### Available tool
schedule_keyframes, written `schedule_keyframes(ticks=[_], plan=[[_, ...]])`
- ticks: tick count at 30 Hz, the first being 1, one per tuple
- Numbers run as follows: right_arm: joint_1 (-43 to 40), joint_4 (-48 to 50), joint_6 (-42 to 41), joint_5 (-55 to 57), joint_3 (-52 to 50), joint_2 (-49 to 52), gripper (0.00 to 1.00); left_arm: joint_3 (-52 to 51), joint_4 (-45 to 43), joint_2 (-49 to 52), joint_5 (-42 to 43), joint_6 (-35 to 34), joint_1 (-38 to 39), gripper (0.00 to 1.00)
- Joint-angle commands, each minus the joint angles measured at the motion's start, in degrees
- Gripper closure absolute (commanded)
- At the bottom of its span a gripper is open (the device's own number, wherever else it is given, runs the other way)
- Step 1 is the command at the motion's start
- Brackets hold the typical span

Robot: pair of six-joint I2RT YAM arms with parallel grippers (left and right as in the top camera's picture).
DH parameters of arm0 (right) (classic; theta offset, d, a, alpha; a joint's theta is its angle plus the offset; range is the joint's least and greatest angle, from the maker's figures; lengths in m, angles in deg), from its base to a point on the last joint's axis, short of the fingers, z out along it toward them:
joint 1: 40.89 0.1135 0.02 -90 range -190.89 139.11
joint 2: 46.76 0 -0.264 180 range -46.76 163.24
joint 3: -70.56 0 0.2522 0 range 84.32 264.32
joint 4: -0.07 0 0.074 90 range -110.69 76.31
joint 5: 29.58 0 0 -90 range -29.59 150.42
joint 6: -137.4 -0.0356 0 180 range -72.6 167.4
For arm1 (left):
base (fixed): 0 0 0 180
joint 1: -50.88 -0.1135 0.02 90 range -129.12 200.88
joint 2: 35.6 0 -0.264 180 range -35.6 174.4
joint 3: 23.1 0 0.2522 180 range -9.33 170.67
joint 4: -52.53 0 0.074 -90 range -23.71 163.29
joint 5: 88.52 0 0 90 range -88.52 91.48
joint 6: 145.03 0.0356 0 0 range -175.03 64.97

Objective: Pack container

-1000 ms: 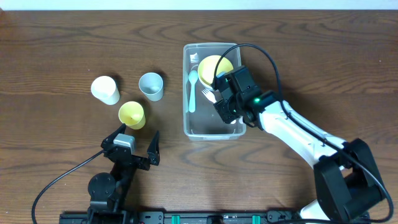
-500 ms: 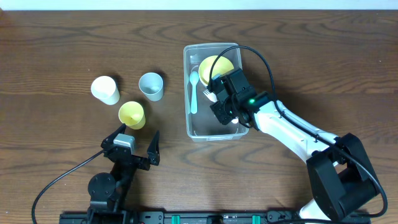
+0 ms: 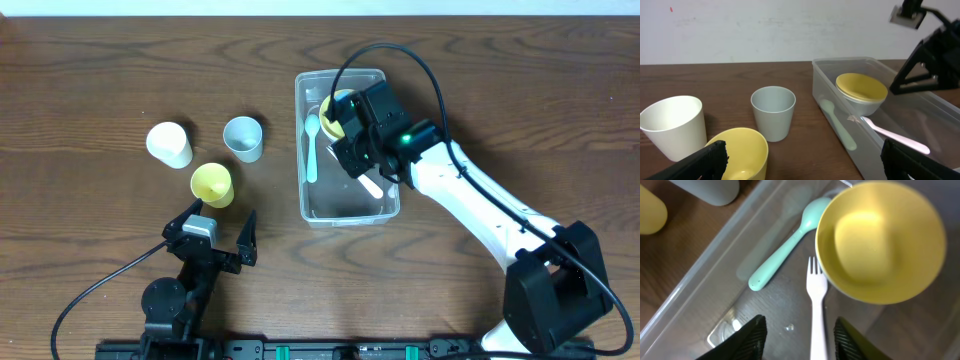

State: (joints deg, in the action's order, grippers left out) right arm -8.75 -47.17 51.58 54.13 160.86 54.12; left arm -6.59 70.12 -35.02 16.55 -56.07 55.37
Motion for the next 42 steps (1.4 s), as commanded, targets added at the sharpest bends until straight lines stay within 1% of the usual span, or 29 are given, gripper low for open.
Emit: schedule_keyframes(ticks=[1, 4, 8, 19, 35, 42], plan=[[1.7, -1.5, 4.9, 3.6, 1.2, 0.2, 0.51, -1.6, 0.8, -0.3, 0.4, 0.4, -0.3, 0.02], [3.3, -2.0, 6.2, 9.6, 1.2, 0.4, 0.47, -1.6, 0.8, -0.3, 0.4, 0.4, -0.3, 0.02], [4.7, -1.9, 6.4, 13.2, 1.2, 1.2, 0.44, -1.6, 0.8, -0.3, 0.4, 0.4, -0.3, 0.02], [5.0, -2.3, 6.6, 13.6, 1.2, 8.7, 0.44, -1.6, 0.8, -0.3, 0.4, 0.4, -0.3, 0.02], [4.9, -3.1, 5.7, 13.8, 1.1, 13.9, 0.45, -1.6, 0.8, -0.3, 0.4, 0.4, -0.3, 0.02], [4.3, -3.2, 5.7, 13.7, 1.1, 14.5, 0.45, -1.6, 0.8, -0.3, 0.4, 0.4, -0.3, 0.02]])
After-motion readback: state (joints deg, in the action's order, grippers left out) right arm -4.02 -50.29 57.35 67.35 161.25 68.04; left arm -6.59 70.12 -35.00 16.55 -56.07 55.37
